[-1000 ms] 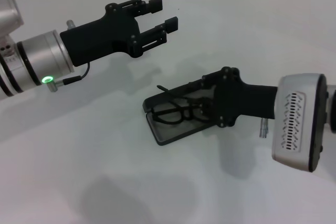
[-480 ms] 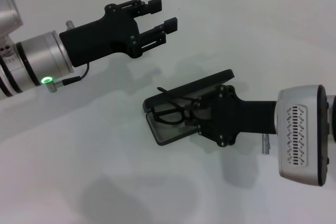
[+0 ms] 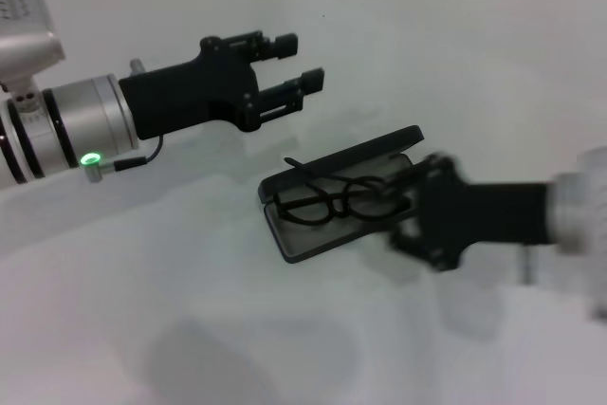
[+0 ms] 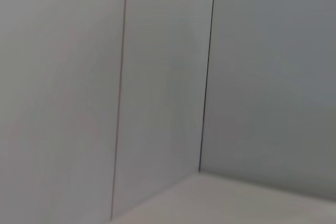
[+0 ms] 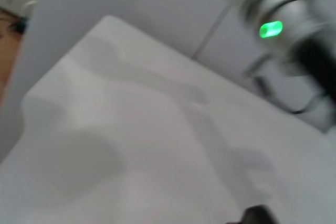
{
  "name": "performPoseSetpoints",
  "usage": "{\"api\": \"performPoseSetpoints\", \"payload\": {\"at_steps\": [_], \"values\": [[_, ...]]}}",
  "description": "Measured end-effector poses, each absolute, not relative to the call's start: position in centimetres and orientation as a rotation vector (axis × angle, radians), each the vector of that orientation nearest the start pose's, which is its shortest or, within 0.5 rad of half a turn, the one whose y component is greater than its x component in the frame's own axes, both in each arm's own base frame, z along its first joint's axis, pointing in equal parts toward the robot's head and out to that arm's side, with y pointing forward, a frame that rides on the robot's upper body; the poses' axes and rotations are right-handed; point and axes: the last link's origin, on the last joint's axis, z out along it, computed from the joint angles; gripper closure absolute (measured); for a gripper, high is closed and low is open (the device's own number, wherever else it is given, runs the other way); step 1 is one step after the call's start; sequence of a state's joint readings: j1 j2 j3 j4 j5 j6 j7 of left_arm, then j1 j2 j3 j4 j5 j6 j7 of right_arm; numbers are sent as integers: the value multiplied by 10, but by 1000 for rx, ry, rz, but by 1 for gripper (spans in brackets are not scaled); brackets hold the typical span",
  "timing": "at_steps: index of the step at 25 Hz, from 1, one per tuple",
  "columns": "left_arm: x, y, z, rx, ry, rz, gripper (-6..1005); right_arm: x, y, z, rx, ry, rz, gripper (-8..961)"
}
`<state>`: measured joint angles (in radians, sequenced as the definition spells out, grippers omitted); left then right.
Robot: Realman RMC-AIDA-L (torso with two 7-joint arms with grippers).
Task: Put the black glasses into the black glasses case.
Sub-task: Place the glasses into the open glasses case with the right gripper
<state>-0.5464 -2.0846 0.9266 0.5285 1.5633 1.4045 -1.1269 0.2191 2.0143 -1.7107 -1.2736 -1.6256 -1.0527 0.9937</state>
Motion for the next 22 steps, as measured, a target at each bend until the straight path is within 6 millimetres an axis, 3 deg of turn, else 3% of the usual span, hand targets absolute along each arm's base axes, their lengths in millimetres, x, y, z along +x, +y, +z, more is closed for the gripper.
{"api": "performPoseSetpoints", "payload": {"at_steps": [6, 9, 13, 22], "values": [[-240, 349, -27, -2588, -436, -827, 423, 221, 292, 9, -2663, -343, 531, 713], [-244, 348, -30, -2598, -445, -799, 423, 243, 295, 26, -2607, -195, 584, 713], [-256, 343, -32, -2593, -482, -742, 422, 262, 298, 37, -2558, -71, 611, 713], [-271, 338, -33, -2579, -517, -670, 422, 265, 299, 37, -2559, -51, 597, 714]]}}
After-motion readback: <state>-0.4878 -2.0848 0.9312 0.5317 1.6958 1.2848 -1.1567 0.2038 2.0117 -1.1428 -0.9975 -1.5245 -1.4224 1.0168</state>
